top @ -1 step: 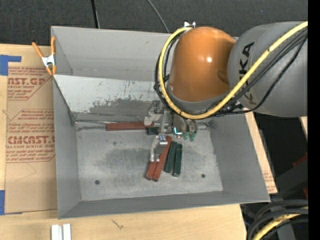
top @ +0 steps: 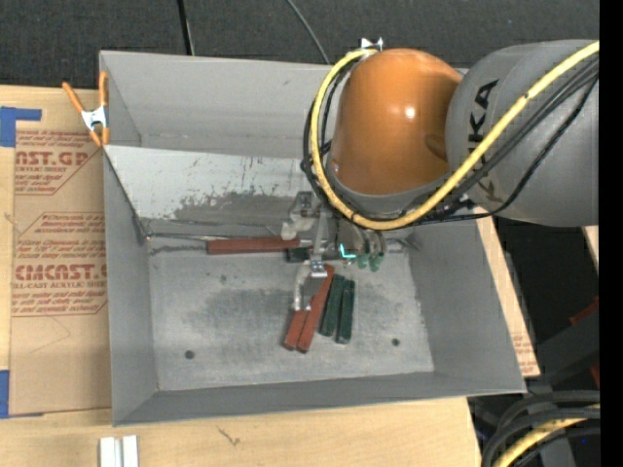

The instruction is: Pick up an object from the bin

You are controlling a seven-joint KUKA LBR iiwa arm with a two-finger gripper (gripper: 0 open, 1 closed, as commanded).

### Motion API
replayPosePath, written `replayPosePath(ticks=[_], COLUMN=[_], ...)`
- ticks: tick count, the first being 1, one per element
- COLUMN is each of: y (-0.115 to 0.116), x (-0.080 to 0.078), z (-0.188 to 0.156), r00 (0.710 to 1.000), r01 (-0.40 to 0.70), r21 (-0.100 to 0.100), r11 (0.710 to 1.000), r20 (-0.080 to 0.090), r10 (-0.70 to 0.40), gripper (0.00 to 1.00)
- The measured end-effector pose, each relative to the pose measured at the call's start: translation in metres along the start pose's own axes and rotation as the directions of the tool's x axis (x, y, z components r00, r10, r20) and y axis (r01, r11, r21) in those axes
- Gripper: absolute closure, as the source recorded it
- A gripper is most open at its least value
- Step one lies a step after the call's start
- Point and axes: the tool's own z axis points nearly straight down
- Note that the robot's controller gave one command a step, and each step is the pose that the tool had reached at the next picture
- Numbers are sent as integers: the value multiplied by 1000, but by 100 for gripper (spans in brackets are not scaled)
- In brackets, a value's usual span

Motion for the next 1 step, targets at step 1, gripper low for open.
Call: replayPosePath(ticks=[1], y=[-12], x=[7], z=[42], r00=[999], r01=[50], r21=[0], r11=[999], r20=[7], r10=[-50], gripper=[0])
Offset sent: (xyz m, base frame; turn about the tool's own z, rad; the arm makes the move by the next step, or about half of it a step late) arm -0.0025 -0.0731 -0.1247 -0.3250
